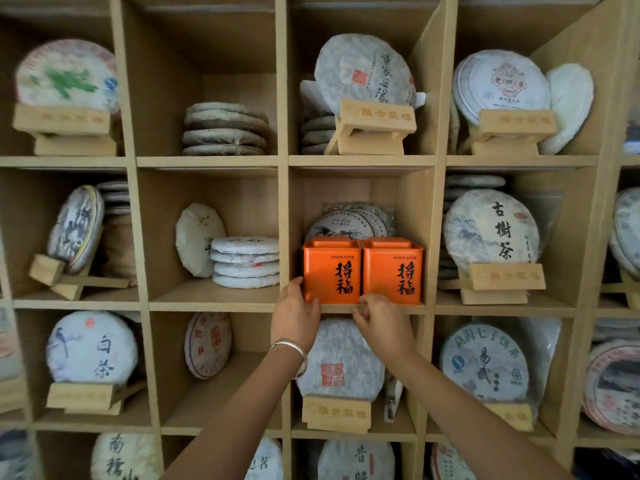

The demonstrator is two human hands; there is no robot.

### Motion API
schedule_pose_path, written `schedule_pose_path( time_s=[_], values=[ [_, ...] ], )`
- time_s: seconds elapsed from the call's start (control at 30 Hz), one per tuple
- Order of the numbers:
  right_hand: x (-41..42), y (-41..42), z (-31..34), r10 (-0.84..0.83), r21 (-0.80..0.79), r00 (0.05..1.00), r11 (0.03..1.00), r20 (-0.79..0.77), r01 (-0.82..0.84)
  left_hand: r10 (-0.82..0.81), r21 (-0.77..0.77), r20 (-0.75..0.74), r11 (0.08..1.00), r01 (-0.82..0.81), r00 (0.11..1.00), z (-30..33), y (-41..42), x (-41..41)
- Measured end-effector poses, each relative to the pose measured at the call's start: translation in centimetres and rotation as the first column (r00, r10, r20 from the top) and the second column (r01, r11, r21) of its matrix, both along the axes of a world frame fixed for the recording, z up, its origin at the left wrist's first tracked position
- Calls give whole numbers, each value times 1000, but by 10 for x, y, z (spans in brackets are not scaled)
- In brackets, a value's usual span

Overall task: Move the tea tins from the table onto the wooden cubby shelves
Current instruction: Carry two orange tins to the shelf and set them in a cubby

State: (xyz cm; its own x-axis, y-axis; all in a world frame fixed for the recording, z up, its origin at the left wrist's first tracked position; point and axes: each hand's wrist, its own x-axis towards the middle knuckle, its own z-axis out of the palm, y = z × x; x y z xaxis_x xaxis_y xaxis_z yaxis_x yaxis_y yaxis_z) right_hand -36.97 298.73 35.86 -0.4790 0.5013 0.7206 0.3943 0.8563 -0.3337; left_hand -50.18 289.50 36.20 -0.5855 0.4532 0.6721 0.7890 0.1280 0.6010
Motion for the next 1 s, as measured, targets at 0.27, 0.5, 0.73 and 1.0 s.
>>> schedule_pose_path(
  time_s=[0.27, 0.5, 0.73, 1.0],
  values=[
    [-4, 3, 1, -41, -14, 999, 999, 19, 42, 13, -57, 38, 998, -11, 999, 0, 10, -7],
    [-10, 4, -2, -70, -18, 997, 997, 14, 70, 15, -36, 35, 999, -14, 999, -2, 12, -10],
    [-12, 4, -5, -54, -23, 998, 998, -12, 53, -8, -20, 50, 1000, 9, 999, -3, 12, -9],
    [-8, 3, -5, -47, -6, 998, 999, -32, 47, -21, -5, 52, 1000, 21, 998, -4, 12, -10]
  ],
)
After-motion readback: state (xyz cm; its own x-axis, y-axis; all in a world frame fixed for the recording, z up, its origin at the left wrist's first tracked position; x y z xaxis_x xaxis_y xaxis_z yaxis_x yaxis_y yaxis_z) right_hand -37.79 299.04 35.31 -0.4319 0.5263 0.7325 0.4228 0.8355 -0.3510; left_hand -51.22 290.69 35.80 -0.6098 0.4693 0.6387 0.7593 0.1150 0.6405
